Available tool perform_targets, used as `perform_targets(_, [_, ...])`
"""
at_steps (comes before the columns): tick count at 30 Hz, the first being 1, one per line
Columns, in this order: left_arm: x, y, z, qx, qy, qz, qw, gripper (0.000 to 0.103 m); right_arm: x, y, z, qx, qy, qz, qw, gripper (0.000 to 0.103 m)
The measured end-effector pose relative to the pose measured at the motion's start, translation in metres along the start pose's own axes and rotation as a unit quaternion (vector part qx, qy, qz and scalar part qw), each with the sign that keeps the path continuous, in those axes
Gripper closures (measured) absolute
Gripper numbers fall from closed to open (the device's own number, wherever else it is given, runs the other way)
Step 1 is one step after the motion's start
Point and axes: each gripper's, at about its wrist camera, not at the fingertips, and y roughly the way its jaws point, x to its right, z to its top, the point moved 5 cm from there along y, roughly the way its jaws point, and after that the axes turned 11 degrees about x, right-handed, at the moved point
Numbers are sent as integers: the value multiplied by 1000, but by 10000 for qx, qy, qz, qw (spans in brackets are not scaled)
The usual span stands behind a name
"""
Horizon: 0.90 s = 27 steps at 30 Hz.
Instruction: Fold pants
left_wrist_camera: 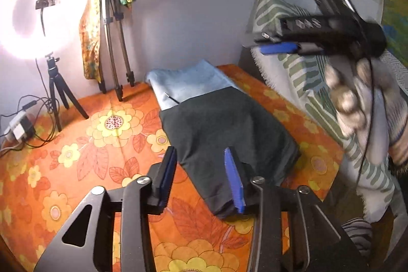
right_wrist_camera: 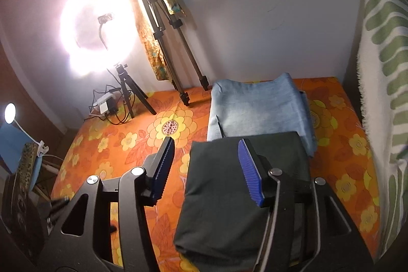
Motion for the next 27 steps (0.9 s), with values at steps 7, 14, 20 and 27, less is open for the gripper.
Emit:
perform_targets(7, [3,15,-10,-16,-252,-132,9996,53,31,-40,-40,37,102,-429,9990,41])
perform_targets(14, [-17,45,-29,-302,-865,-203,9956,53,99,-68,-61,443,497,-680,9955,12])
perform_targets(20, [-31,80,-43,-619,-1110,-186,9917,48,157,-46,-78,131,750,-625,9951,12])
perform_targets(27, [-45,113,-56,-882,-1367,-121,9866,45,178,16,-104,-575,633,-149,9962,12])
